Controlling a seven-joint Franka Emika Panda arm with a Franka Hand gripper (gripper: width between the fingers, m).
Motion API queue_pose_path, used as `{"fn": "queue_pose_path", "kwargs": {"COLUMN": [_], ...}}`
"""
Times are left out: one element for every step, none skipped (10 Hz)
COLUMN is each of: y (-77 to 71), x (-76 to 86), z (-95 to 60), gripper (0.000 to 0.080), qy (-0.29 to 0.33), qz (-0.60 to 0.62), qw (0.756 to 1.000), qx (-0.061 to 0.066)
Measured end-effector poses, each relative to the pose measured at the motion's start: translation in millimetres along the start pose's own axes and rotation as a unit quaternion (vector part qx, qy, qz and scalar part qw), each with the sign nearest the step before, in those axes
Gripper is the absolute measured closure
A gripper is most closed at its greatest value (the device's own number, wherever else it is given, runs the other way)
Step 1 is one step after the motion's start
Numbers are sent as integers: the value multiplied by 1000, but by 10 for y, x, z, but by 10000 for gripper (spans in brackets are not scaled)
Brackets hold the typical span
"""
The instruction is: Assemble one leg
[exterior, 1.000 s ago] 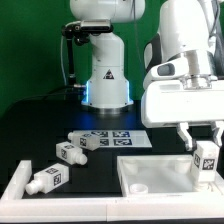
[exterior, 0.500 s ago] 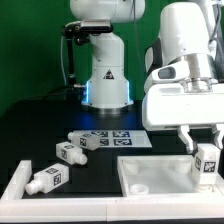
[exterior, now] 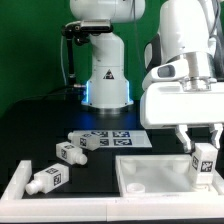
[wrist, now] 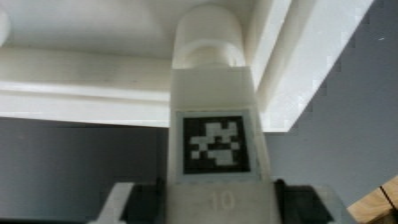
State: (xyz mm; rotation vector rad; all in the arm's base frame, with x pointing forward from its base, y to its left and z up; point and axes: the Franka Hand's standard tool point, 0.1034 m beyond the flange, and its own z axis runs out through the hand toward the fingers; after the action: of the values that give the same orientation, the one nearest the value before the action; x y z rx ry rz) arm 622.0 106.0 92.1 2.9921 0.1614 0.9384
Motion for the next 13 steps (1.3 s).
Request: {"fn": "queue_pose_path", "kwargs": {"y": [8, 29, 31, 31, 31, 31, 31, 31, 31, 31, 31, 31, 31], "x": [3, 11, 16, 20, 20, 5, 4, 2, 1, 0, -1, -1, -2], "z": [4, 13, 15, 17, 17, 24, 25, 26, 26, 27, 28, 28, 28], "gripper": [512, 512, 512, 512, 512, 451, 451, 256, 175, 157, 157, 152, 152], "qy": [4, 16, 16, 15, 15, 12, 11, 11, 11, 11, 11, 11, 11], "qz": [-2, -4, -3, -3, -3, -4, -4, -5, -7, -8, -9, -11, -11], "qw": [1000, 1000, 1000, 1000, 1000, 1000, 1000, 1000, 1000, 1000, 1000, 1000, 1000], "qx": [-1, -3, -3, -3, -3, -3, -3, -3, -3, -3, -3, -3, -3]}}
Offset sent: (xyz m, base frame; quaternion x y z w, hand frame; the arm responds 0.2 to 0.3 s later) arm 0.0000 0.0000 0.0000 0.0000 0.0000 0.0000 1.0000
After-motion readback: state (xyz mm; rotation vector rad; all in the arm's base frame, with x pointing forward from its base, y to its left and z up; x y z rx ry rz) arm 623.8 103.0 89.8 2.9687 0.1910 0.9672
